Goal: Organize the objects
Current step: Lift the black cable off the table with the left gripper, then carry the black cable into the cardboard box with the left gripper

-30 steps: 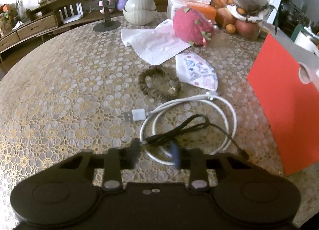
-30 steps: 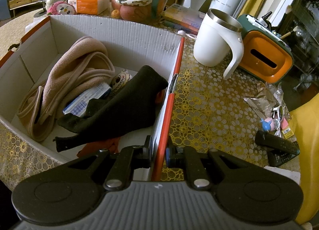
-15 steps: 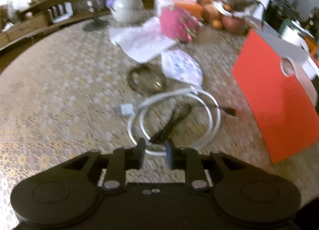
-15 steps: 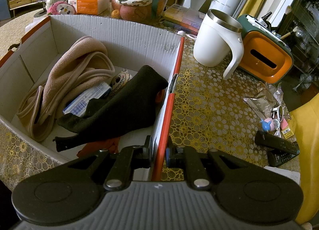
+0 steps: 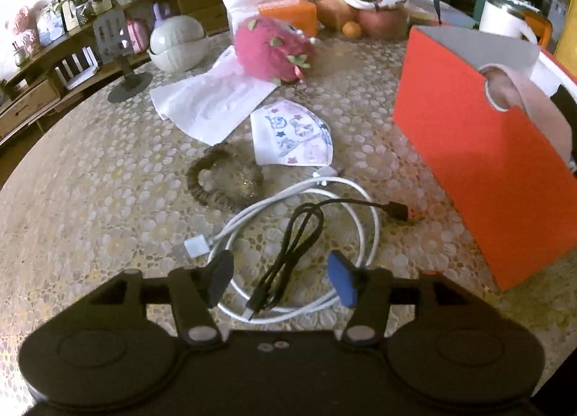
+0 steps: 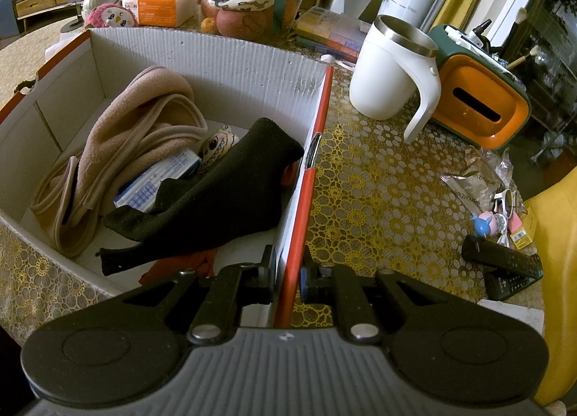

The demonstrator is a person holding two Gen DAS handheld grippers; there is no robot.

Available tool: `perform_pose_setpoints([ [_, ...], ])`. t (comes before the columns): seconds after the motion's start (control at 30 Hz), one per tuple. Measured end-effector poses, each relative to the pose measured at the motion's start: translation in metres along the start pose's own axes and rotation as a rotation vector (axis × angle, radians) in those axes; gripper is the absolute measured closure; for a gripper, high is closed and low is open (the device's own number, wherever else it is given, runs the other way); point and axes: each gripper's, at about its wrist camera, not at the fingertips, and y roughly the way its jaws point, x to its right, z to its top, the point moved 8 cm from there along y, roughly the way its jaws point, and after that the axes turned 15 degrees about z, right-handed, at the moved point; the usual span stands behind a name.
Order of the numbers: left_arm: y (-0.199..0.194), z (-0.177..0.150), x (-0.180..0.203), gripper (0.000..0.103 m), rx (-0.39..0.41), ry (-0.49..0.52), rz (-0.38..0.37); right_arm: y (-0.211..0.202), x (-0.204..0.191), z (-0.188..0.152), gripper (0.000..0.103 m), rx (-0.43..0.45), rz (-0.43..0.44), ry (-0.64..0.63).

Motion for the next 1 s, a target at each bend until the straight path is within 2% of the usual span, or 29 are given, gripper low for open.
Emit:
perform_pose_setpoints([
  [0.2,0.010,-0.001,0.004,0.049,-0.022,-0.008,-0.002,0.000,0.000,0.000,0.091,0.000,0.001,-0.002],
  [0.3,0.010,-0.001,0.006,0.056,-0.028,-0.010,-0.015,0.000,-0.001,0.000,0.091,0.000,0.002,-0.002],
  [0.43,0.009,0.001,0.009,0.079,-0.030,-0.021,-0.023,0.000,0.000,0.000,0.091,0.000,0.001,-0.002],
  [0.57,0.004,0.002,0.011,0.091,-0.019,-0.019,-0.007,0.000,-0.001,0.000,0.091,0.000,0.000,-0.003],
  [0.8,-0.022,0.011,0.005,0.093,0.011,-0.091,-0.002,0.000,-0.001,0.000,0.091,0.001,-0.005,-0.002],
  [1.0,-0.061,0.025,0.006,0.093,0.060,-0.148,-0.040,0.000,-0.001,0.000,0.091,0.003,-0.006,-0.001],
])
